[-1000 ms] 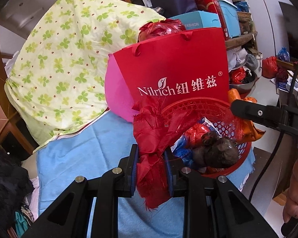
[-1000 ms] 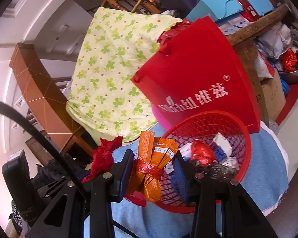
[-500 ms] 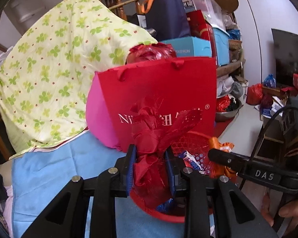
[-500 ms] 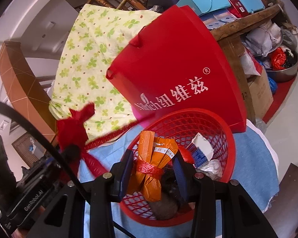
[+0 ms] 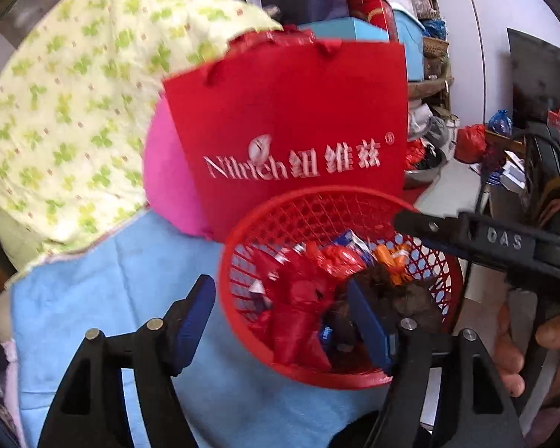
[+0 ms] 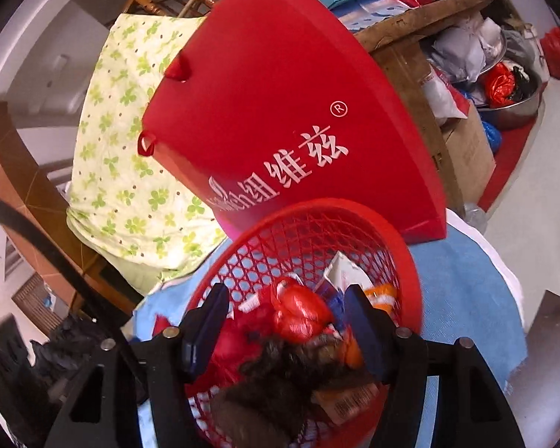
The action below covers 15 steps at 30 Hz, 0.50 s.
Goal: Collect trash
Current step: 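Lower both tools into the red basket and release the ribbon and bundle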
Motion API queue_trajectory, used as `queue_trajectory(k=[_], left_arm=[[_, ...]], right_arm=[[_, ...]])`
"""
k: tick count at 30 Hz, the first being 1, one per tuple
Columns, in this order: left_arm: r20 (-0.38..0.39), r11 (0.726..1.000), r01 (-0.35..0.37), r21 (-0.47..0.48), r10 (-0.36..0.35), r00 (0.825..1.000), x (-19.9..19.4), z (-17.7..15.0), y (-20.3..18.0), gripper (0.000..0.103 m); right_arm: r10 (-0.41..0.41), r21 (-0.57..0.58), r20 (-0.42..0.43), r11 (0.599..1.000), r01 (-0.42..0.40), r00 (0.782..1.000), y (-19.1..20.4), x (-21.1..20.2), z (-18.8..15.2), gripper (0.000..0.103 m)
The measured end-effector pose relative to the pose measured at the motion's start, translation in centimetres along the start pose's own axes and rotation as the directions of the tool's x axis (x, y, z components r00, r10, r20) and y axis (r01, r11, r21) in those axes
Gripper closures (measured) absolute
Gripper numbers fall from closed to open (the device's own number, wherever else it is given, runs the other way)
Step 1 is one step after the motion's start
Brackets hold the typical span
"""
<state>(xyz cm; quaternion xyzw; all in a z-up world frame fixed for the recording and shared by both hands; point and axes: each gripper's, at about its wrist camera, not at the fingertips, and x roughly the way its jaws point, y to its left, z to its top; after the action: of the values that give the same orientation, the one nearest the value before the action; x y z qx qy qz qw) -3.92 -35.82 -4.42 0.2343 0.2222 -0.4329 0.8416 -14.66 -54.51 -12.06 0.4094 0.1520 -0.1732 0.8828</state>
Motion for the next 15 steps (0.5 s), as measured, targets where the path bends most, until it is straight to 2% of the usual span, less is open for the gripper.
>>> queue_trajectory(k=[5,10,15], left_arm=[[0.029,1.0,-0.008,-0.014,0.009,1.0,-3.2,0.1,1.0,0.018],[0.035,0.998,-0.068,0.001,0.068,0.997,-6.0,-0.1,1.6,0.018],[0.07,0.993,-0.121,-0.002,0.121,0.99,-8.6,0.0,2.1,0.017]], right_arm=[[-0.032,-0.054,0.019,0.998,0.033,0.999,1.3,-2.8,-0.7,0.035],[-0.075,-0.164,0.028,0.983,0.078,0.997,4.5,-5.5,-1.6,0.035],[-0.134,-0.294,0.049,0.945,0.142,0.99,8.5,-7.5,-2.9,0.034]])
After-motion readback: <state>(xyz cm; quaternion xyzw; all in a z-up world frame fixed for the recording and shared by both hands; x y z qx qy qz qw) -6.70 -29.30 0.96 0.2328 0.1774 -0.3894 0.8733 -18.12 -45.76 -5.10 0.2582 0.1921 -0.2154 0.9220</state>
